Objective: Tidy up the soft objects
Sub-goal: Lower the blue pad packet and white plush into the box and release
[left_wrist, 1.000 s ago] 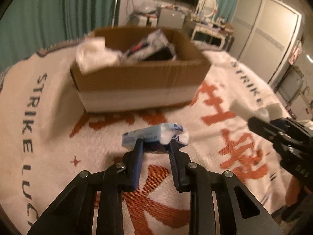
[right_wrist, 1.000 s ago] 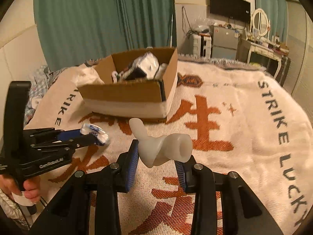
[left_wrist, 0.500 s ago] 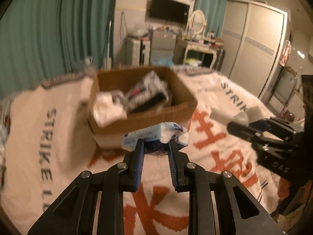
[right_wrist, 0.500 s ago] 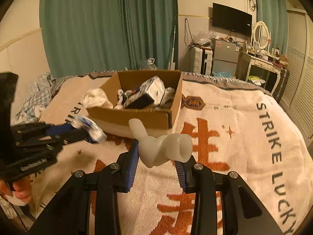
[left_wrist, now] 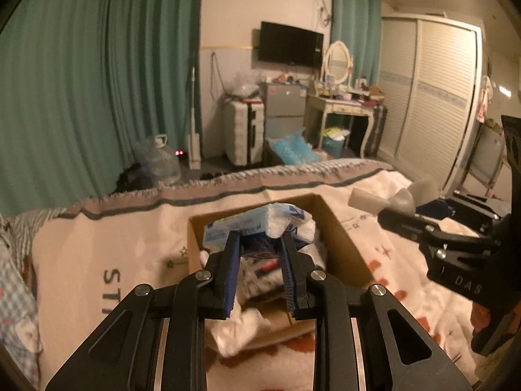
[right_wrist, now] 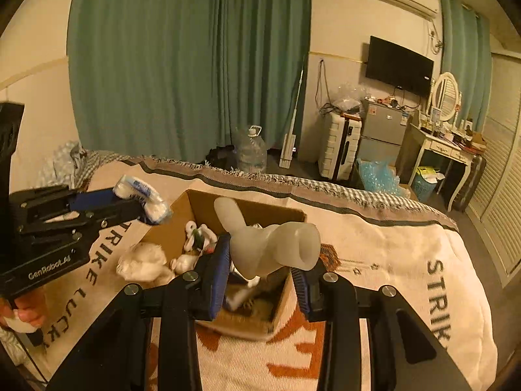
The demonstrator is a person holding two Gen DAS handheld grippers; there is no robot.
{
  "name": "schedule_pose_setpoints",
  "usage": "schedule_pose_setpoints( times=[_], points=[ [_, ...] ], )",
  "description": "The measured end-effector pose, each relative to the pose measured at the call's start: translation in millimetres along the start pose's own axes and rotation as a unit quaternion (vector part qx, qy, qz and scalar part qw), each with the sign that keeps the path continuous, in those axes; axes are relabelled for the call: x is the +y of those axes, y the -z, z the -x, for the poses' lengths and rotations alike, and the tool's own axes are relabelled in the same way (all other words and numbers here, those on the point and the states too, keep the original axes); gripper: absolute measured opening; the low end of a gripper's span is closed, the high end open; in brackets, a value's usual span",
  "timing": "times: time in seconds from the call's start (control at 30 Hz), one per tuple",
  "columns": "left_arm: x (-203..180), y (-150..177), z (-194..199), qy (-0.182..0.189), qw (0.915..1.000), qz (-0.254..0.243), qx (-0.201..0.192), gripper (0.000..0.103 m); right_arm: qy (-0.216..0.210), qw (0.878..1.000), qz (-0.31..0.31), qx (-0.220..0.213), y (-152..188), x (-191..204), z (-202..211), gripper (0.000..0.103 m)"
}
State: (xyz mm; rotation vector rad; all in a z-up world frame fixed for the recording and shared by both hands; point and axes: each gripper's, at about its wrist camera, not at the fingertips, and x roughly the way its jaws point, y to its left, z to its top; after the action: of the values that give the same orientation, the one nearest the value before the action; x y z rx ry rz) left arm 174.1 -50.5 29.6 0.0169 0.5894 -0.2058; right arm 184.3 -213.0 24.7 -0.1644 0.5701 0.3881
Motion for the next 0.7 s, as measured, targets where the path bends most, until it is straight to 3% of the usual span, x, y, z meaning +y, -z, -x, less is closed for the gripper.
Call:
schedule_pose_setpoints(
  times=[0.27,0.47,0.5,0.63,0.7],
  points=[
    [19,10,-65,0.005,0.9987,0.004,0.050,0.024,-0.006,0.999,-0.011,0.031,-7,-5,-68,0.035],
    [19,17,-90,0.000,0.9974,-0.013,0.071,0.027,0.011,0.998,-0.019,0.051,-2,-15,-105,0.036],
    [18,17,-94,-0.010,0.9970,-0.020,0.074,0.030,0.013,0.998,-0.022,0.049,-1,-18,-107,0.036],
    [17,15,-93,-0.049,0.9965,-0.036,0.057,0.073,0.015,0.998,-0.037,0.040,-3,-27,-109,0.036],
    [19,12,-83,-0.042,0.9979,-0.029,0.039,0.076,0.013,0.999,-0.035,0.034,-7,-28,-105,0.036]
  ],
)
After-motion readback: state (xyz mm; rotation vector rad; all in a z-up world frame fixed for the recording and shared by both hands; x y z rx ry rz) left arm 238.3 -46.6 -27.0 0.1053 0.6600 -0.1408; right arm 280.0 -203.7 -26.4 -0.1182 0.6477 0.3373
